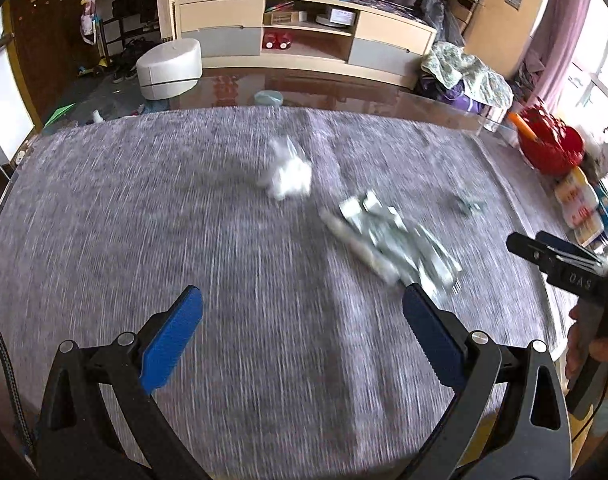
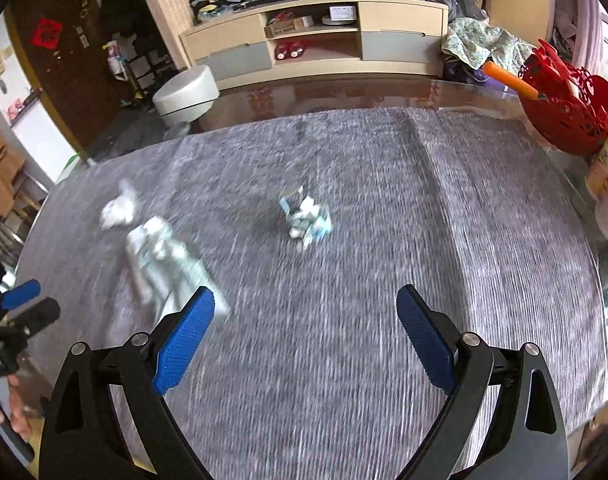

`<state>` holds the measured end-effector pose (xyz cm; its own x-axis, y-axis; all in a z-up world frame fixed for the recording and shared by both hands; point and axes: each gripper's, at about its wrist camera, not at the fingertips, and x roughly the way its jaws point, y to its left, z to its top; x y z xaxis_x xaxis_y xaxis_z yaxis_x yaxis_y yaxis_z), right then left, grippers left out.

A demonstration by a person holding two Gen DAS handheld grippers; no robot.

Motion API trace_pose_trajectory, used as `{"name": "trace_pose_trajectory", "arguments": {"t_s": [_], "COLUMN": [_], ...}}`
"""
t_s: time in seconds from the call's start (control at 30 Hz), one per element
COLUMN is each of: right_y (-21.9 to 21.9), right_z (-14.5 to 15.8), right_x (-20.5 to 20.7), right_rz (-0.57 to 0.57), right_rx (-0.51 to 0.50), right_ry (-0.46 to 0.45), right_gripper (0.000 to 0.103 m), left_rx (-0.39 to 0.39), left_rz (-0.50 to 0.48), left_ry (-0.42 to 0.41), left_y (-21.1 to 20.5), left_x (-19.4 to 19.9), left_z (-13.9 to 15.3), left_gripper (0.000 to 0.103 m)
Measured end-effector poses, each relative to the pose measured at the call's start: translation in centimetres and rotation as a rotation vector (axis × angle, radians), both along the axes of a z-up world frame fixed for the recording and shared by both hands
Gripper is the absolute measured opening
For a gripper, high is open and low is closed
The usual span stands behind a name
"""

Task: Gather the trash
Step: 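Grasp the white plastic wrap with the left tool while the right tool grasps the clear blister pack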

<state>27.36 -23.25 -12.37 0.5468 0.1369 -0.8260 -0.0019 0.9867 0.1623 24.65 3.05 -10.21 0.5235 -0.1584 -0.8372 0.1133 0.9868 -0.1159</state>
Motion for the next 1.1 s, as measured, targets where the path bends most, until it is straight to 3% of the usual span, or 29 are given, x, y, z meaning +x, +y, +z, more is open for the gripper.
{"name": "trace_pose_trajectory", "arguments": {"t_s": [0.07,0.13,0.2,0.53,0.6,0.73,0.8,0.9,1.1], "right_y": [0.1,0.2,0.2,0.4,0.4,0.5,0.2,0.0,-0.6], "right_z": [-0.6,-1.0,-1.4,-3.1,-3.5,-3.5,-3.5,-3.4,-1.8], "right_x": [1.4,2.6,3.4,6.1,6.1,6.1,6.2,5.9,4.3], "right_rz": [-0.003,-0.003,-0.004,-0.005,-0.004,-0.006,-0.004,-0.006,-0.009], "right_rx": [-0.019,-0.027,-0.032,-0.04,-0.036,-0.066,-0.071,-0.073,-0.058], "right_ry": [0.005,0.005,0.007,0.03,0.033,0.02,0.019,0.018,-0.002], "right_gripper": [0.091,0.083,0.082,0.063,0.054,0.037,0.031,0.025,0.024], "left_rx": [0.012,0.036,0.034,0.032,0.031,0.03,0.03,0.041,0.037], "left_rz": [0.004,0.003,-0.001,0.004,-0.003,-0.026,-0.038,-0.045,-0.049], "left_ry": [0.001,0.005,0.015,0.032,0.042,0.051,0.059,0.057,0.03], "left_y": [0.0,-0.2,-0.4,-1.1,-1.3,-1.6,-1.9,-2.0,-1.7], "left_x": [1.7,3.1,4.5,9.6,10.2,10.8,10.9,10.5,8.7], "left_z": [-0.4,-0.9,-1.3,-2.9,-3.3,-3.9,-4.2,-4.4,-2.8], "left_gripper": [0.094,0.091,0.082,0.067,0.055,0.042,0.028,0.024,0.023]}}
